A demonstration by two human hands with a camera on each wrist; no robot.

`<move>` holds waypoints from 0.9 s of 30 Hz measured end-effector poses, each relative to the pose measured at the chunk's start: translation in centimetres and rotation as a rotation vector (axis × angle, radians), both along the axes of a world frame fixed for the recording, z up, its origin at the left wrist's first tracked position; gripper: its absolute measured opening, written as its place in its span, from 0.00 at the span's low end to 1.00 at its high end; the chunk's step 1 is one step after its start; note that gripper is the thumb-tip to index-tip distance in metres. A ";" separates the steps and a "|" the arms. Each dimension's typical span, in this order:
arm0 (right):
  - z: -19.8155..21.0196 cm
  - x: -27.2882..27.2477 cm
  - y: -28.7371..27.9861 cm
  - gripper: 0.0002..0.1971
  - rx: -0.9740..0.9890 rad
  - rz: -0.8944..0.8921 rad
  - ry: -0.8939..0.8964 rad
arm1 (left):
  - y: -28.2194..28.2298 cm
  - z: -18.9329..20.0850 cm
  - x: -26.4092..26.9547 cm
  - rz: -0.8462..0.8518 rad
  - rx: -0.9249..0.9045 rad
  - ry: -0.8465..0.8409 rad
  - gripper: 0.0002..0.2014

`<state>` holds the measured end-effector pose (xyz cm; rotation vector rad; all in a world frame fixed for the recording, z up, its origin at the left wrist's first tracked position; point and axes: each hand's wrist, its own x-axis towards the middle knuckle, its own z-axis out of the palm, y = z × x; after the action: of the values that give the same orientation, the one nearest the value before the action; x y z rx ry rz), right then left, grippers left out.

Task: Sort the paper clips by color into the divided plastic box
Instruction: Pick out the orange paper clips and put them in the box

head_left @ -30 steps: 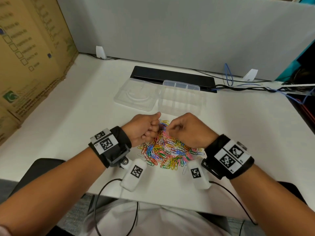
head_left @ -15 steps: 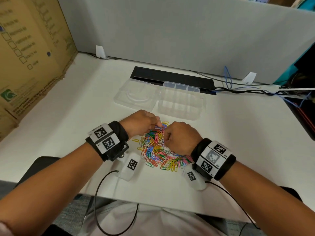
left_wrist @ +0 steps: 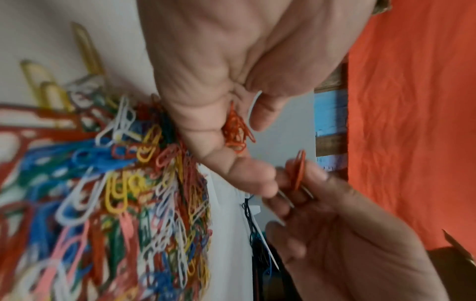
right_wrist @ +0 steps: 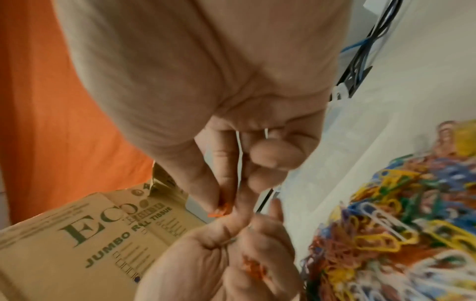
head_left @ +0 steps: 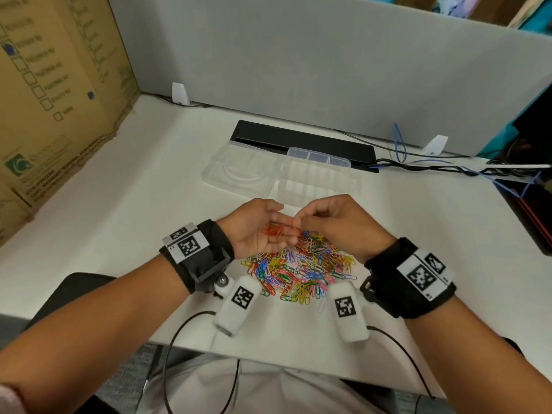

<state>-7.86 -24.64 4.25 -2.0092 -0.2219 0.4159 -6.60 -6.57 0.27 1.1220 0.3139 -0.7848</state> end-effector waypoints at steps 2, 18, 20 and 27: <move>-0.1 0.7 0.5 0.05 -0.054 -0.020 -0.114 | -0.1 -0.1 -0.2 -0.002 -0.042 0.047 0.20; -2.7 4.1 2.3 0.08 -0.561 0.151 -0.155 | 3.4 0.6 1.6 0.109 0.137 -0.117 0.12; -2.5 4.3 3.4 0.09 -0.506 0.159 -0.190 | 3.0 0.6 1.7 0.087 0.233 -0.162 0.15; -4.0 4.2 4.0 0.06 -0.677 0.222 -0.184 | 2.8 -0.2 2.2 -0.097 0.815 -0.449 0.17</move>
<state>-3.61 -20.67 0.24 -2.7056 -0.4693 0.4888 -4.38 -3.72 0.10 2.0500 0.1974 -0.4596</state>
